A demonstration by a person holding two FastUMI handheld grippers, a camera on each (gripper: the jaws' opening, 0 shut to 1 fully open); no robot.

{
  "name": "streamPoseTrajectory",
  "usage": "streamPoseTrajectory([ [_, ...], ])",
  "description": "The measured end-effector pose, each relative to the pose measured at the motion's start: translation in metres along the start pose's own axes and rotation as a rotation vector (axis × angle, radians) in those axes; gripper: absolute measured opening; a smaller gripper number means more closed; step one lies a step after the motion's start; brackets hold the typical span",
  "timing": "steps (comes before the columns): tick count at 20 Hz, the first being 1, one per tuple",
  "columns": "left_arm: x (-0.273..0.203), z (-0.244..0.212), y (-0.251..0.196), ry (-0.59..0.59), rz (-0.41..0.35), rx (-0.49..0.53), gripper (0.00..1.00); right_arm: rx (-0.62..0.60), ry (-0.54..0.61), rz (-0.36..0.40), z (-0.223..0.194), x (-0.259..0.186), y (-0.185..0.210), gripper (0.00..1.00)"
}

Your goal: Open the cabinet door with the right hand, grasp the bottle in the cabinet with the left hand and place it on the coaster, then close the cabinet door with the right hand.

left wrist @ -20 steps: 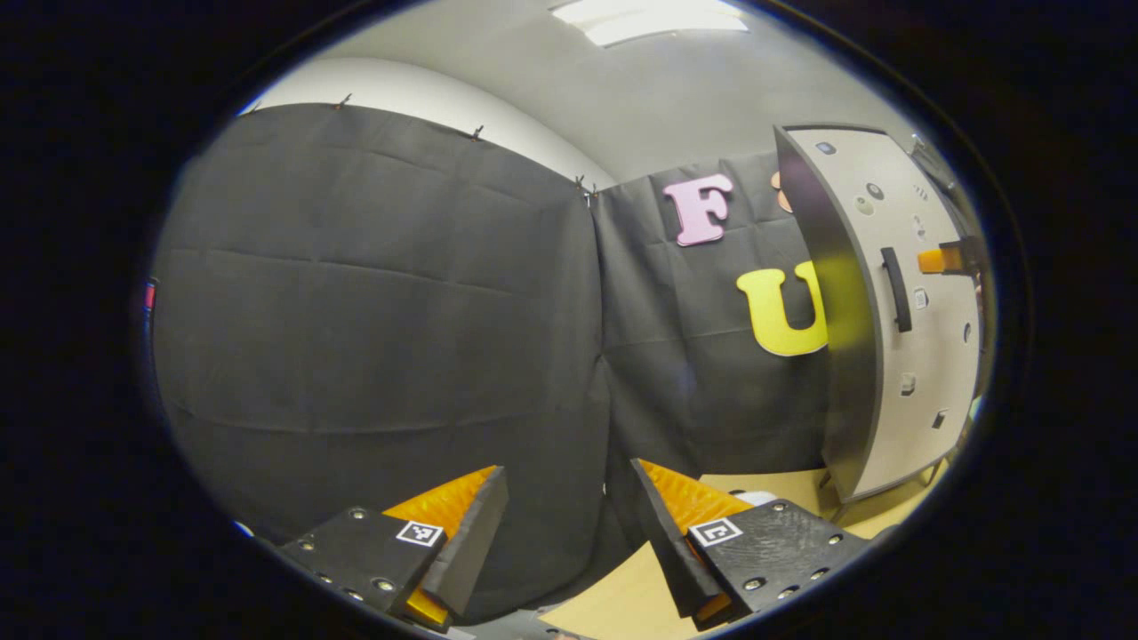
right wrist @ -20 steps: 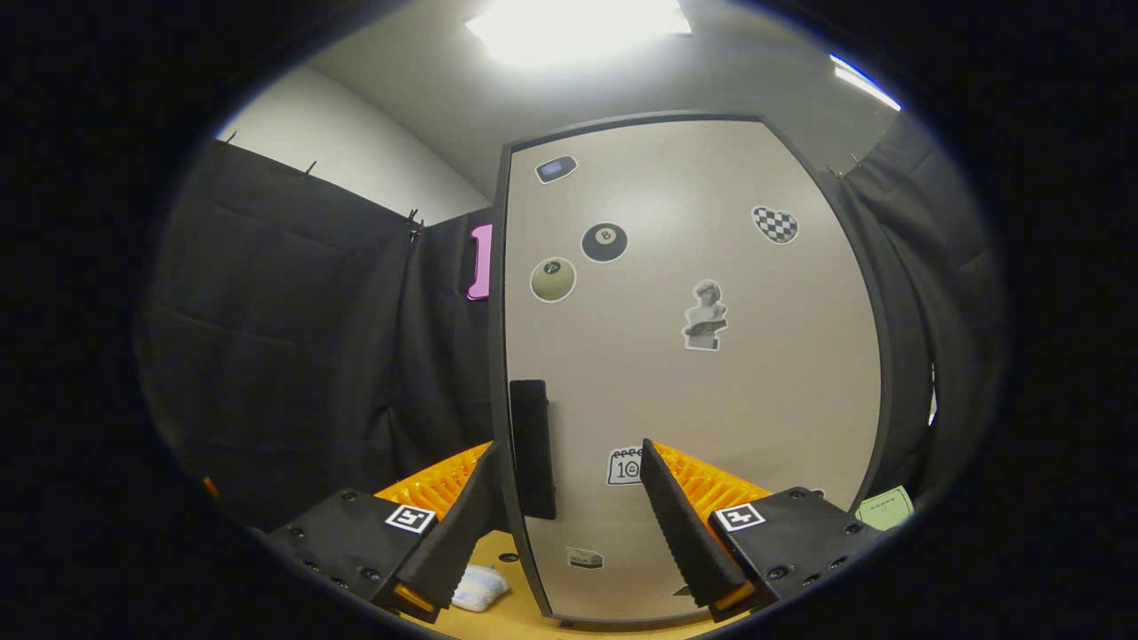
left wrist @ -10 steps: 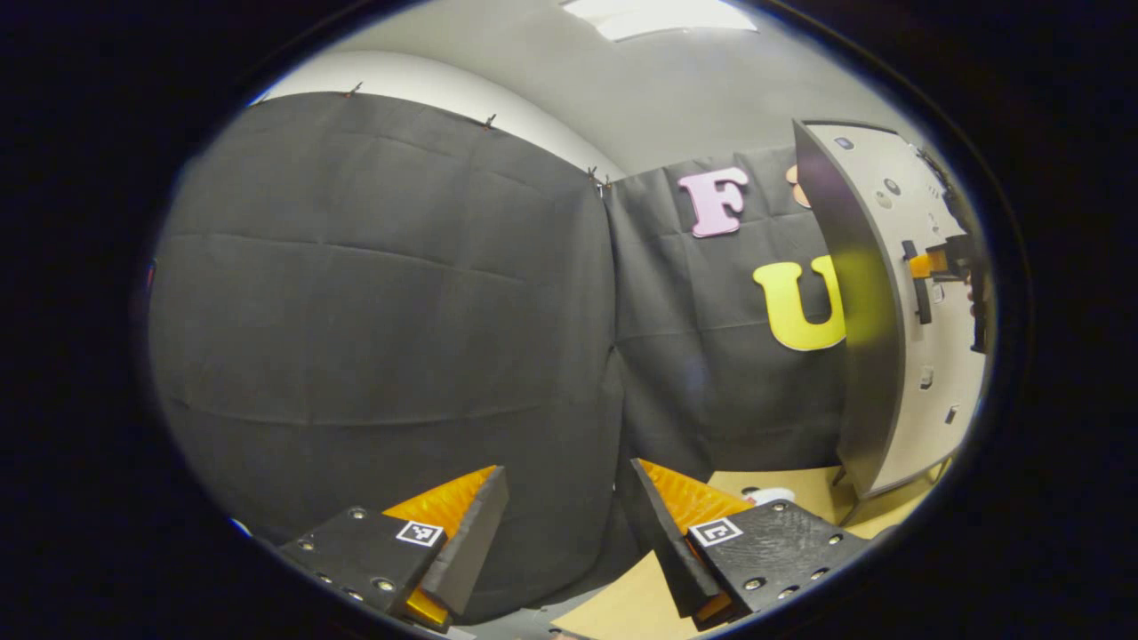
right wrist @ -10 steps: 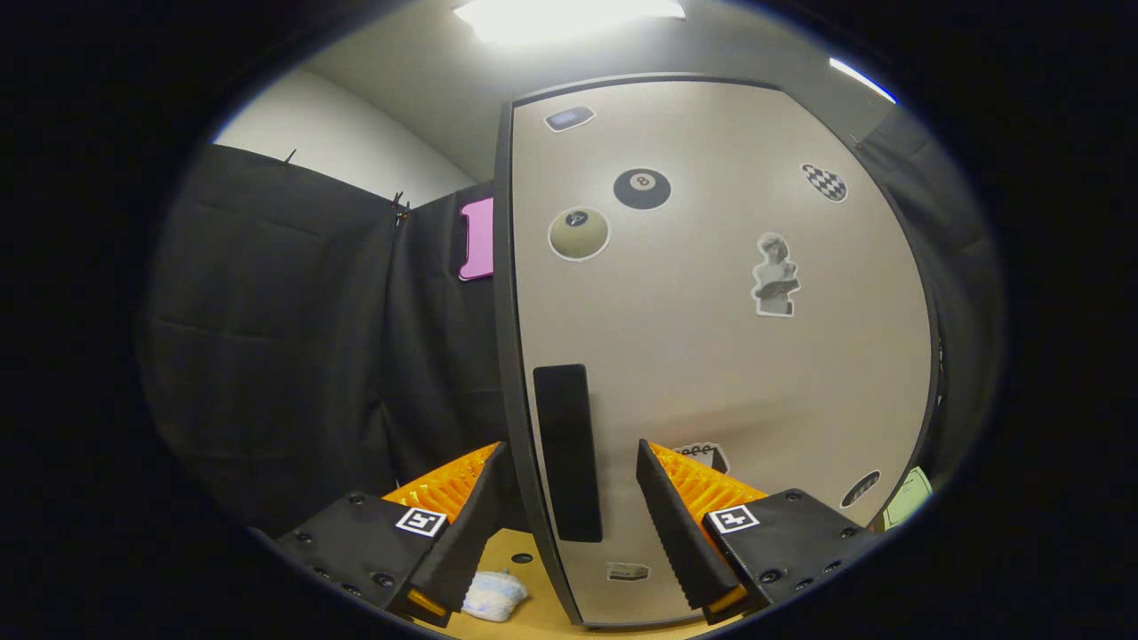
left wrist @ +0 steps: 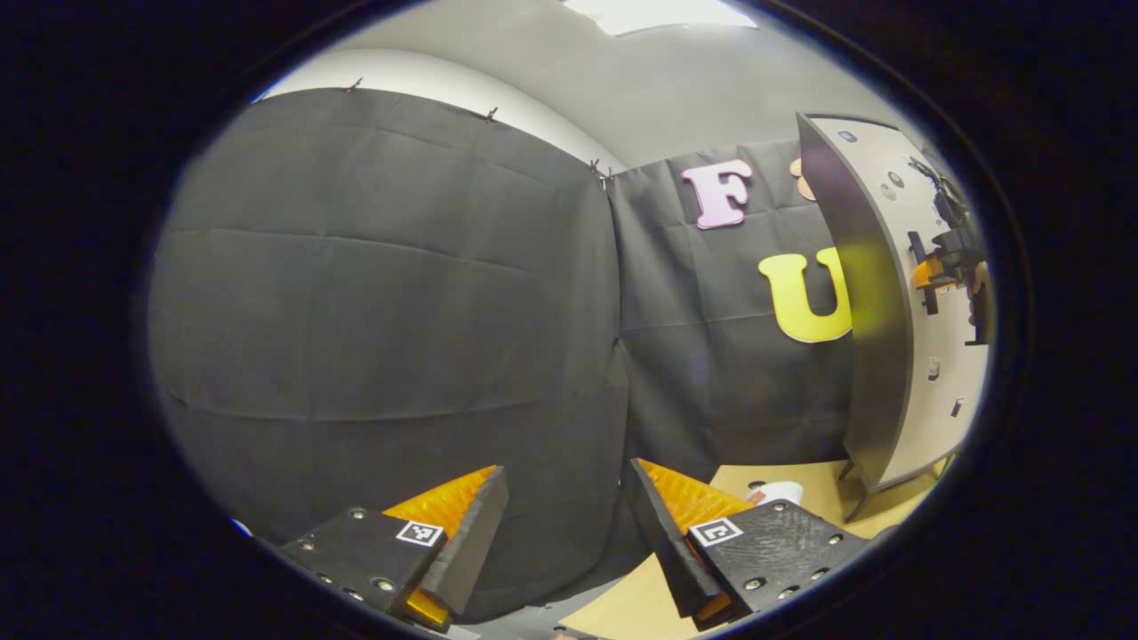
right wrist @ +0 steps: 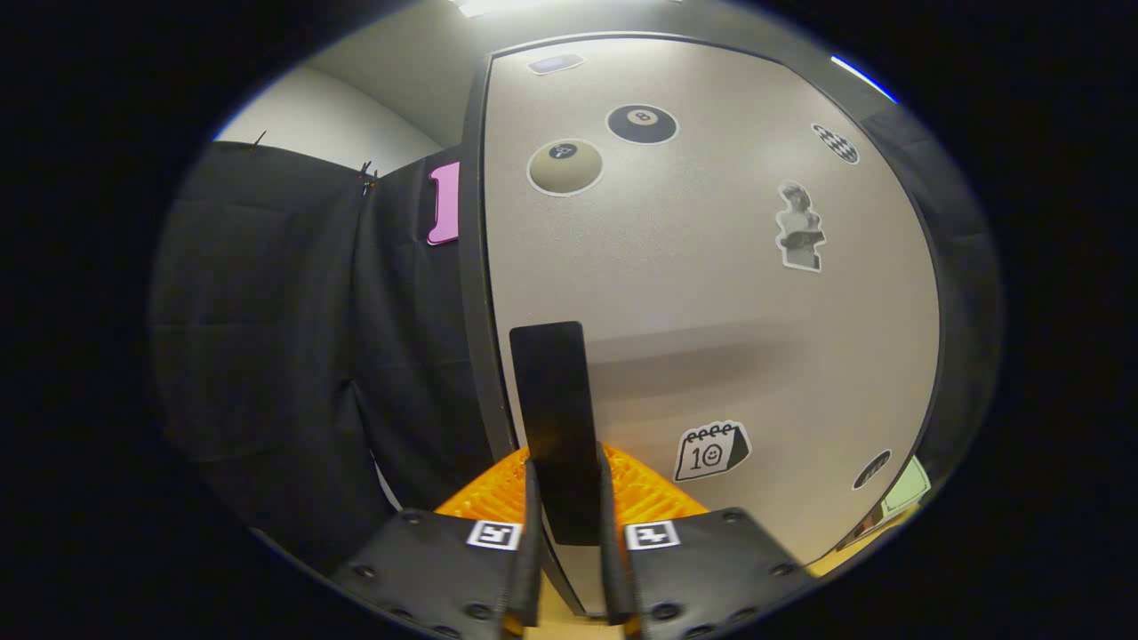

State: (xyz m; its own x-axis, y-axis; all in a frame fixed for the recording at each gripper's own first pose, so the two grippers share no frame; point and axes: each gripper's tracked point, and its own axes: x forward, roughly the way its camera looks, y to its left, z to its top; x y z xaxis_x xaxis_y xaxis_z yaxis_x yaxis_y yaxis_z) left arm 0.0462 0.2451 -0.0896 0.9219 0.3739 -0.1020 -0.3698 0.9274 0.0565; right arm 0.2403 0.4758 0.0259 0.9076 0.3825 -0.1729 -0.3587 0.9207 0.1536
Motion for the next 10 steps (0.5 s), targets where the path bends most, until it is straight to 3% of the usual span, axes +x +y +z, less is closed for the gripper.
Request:
streamPoseTrajectory([
  [2,0.001,0.000,-0.003,-0.001,-0.005,-0.003,0.83,-0.020,0.007,0.017,0.000,0.001,-0.001,0.13],
  [10,0.000,0.010,-0.027,-0.019,-0.079,0.006,0.84,-0.012,0.044,0.141,-0.001,-0.018,-0.001,0.15],
])
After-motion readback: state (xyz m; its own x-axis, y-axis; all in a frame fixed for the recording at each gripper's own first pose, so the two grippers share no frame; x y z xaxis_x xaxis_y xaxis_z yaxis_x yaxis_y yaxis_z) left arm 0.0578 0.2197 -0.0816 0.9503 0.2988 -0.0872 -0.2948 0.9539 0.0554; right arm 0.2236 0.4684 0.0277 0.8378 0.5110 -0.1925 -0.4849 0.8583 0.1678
